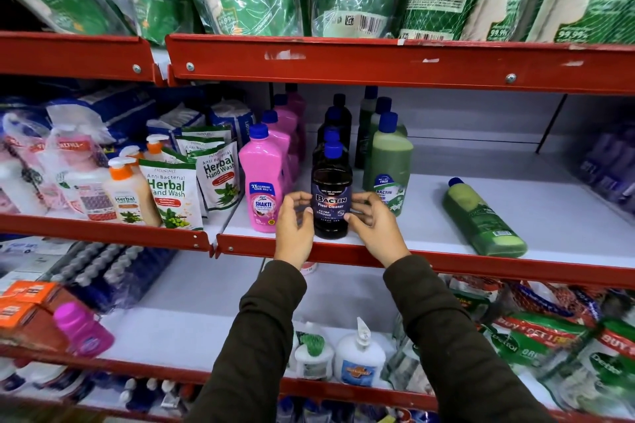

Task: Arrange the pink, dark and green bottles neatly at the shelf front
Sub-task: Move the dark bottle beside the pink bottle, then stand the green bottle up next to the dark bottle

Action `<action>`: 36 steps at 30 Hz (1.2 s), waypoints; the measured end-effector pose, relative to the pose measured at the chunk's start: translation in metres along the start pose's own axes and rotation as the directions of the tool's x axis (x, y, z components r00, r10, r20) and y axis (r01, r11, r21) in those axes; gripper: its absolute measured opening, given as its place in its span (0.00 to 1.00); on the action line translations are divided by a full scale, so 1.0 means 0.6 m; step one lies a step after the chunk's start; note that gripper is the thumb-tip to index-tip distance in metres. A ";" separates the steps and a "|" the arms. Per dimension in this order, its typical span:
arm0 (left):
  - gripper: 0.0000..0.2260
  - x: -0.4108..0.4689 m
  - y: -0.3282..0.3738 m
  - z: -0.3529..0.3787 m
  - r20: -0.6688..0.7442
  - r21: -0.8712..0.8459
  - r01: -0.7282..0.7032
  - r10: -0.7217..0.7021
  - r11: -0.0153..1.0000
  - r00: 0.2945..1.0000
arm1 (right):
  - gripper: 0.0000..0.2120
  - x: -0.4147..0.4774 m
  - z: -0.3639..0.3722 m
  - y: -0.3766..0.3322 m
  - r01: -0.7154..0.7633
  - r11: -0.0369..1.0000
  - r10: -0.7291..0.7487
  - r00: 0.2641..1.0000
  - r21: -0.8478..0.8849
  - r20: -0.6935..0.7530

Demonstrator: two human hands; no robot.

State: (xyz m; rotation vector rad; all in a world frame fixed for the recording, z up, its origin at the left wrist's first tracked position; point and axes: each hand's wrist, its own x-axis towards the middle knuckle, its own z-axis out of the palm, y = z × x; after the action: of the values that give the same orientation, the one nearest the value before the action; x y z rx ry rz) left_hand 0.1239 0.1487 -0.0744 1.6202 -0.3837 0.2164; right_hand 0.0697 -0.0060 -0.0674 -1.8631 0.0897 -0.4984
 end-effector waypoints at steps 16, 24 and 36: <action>0.17 -0.070 0.067 0.262 0.164 -0.026 -0.118 0.121 0.993 0.979 | 0.21 -0.039 -0.267 0.030 -0.127 0.811 -0.173 0.880 -0.571 -0.442; 0.15 -0.059 0.076 0.408 0.481 0.313 0.194 -0.331 0.930 0.812 | 0.22 -0.022 -0.373 0.087 -0.469 0.583 0.385 0.878 -0.664 -0.283; 0.19 -0.077 0.109 0.364 0.257 -0.035 0.136 -0.122 0.990 0.959 | 0.31 -0.051 -0.360 0.075 -0.052 0.994 0.021 0.958 -0.099 -0.286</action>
State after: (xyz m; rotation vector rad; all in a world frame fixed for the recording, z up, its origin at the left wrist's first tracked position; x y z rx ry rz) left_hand 0.0373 -0.0659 -0.0501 1.6187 -0.4738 -0.1021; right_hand -0.0321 -0.2041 -0.0614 -1.8778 0.3492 -0.7470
